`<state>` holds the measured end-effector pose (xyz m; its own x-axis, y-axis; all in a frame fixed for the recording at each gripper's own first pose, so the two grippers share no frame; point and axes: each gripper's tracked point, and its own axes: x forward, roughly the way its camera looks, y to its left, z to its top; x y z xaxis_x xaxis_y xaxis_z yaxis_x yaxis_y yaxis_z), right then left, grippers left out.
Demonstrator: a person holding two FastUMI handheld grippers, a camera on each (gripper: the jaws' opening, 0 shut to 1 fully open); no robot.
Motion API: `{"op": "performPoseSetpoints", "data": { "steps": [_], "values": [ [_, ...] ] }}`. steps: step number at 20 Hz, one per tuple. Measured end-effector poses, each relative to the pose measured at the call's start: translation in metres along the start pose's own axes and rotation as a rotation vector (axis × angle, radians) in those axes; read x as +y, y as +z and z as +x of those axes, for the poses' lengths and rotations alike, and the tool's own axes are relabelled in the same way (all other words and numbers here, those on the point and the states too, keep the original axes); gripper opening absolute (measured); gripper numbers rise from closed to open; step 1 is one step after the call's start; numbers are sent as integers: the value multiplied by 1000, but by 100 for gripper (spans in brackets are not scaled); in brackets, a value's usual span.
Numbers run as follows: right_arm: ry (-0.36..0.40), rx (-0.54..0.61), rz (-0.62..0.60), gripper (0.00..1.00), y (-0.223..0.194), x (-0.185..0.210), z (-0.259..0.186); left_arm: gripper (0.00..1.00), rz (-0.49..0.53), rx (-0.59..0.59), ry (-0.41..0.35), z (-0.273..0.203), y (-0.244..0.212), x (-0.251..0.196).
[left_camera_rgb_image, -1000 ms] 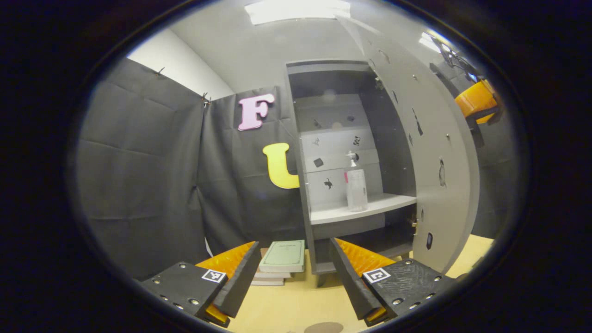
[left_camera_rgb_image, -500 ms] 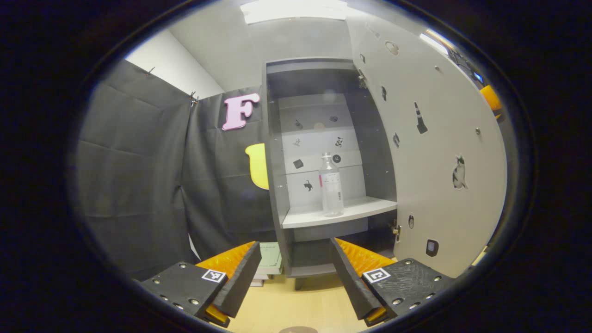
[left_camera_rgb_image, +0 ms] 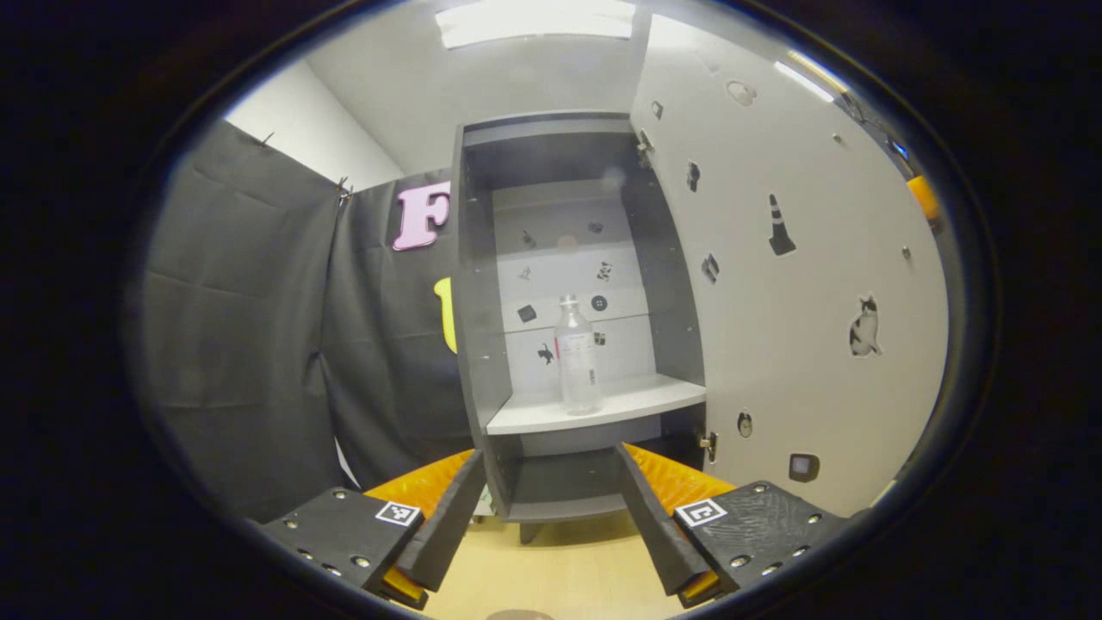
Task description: Open the cabinet door with the right hand, grasp the bottle in the cabinet with the left hand and place it on the coaster, then close the cabinet door with the right hand.
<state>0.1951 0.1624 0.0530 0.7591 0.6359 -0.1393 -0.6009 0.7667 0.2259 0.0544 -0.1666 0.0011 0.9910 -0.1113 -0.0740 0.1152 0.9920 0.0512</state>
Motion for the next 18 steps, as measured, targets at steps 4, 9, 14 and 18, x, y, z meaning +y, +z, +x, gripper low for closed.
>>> {"op": "performPoseSetpoints", "data": {
  "steps": [4, 9, 14, 18],
  "values": [
    [-33, -31, 42, 17, 4, -6, 4, 90, 14, -13, 14, -4, 10, -18],
    [-16, -74, -24, 29, 14, -8, -16, 91, 18, -41, 27, -3, 30, -35],
    [-136, -109, 0, 52, 19, -45, -69, 89, 14, -84, 1, 21, 62, -40],
    [-349, -98, 42, 98, 1, -97, -87, 89, 12, -102, -36, 58, 80, -42]
  ]
}}
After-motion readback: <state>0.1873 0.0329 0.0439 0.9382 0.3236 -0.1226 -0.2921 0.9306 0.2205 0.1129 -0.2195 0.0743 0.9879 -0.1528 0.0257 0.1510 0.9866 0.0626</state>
